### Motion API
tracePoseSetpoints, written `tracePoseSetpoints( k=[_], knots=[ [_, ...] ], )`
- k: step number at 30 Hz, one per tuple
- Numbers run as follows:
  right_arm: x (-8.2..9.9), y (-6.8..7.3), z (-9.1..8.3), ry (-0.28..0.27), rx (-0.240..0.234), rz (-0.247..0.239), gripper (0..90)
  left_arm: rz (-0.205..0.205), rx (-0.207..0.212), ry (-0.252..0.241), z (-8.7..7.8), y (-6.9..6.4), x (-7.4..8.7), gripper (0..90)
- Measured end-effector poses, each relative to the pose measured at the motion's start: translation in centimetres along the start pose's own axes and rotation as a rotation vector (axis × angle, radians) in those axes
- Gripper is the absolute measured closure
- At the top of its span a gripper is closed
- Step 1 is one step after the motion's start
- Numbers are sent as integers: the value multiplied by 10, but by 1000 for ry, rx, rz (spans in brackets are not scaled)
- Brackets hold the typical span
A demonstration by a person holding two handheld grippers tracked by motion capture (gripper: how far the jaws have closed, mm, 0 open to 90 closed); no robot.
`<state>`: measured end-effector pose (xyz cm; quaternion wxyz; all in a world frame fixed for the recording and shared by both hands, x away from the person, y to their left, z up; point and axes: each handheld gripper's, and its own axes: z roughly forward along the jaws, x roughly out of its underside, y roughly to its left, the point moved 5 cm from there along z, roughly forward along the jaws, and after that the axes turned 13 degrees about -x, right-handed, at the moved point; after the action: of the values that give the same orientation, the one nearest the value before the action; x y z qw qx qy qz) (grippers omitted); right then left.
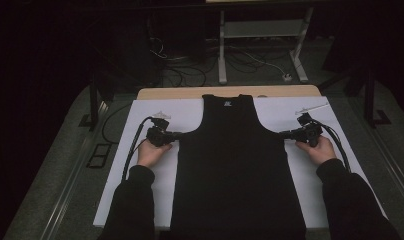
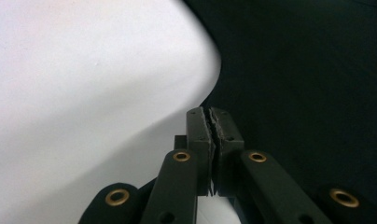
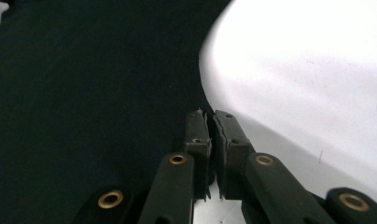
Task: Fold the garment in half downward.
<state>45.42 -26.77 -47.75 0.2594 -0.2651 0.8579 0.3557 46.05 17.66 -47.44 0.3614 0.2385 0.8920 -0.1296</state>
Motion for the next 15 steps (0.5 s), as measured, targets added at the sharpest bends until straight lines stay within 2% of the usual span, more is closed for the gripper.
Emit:
tracePoseSetpoints(
  k=[4,7,10,11,13,15],
  knots=[
    [-1,3,-6,-33,-24,12,833,11,2,-21,-7,-2,-4,865],
    [-2,6,-9,-49,-32,9,831,-4,38,-42,-14,-4,-5,864],
    [-2,9,-11,-58,-49,10,831,1,34,-50,-17,-4,-3,864],
    [-1,11,-12,-57,-55,9,831,-25,47,-66,-20,-5,-2,864],
    [-2,15,-13,-65,-60,12,831,-34,47,-69,-22,-5,0,864],
    [-2,18,-15,-75,-71,18,831,-26,41,-66,-23,-6,1,864]
  ],
)
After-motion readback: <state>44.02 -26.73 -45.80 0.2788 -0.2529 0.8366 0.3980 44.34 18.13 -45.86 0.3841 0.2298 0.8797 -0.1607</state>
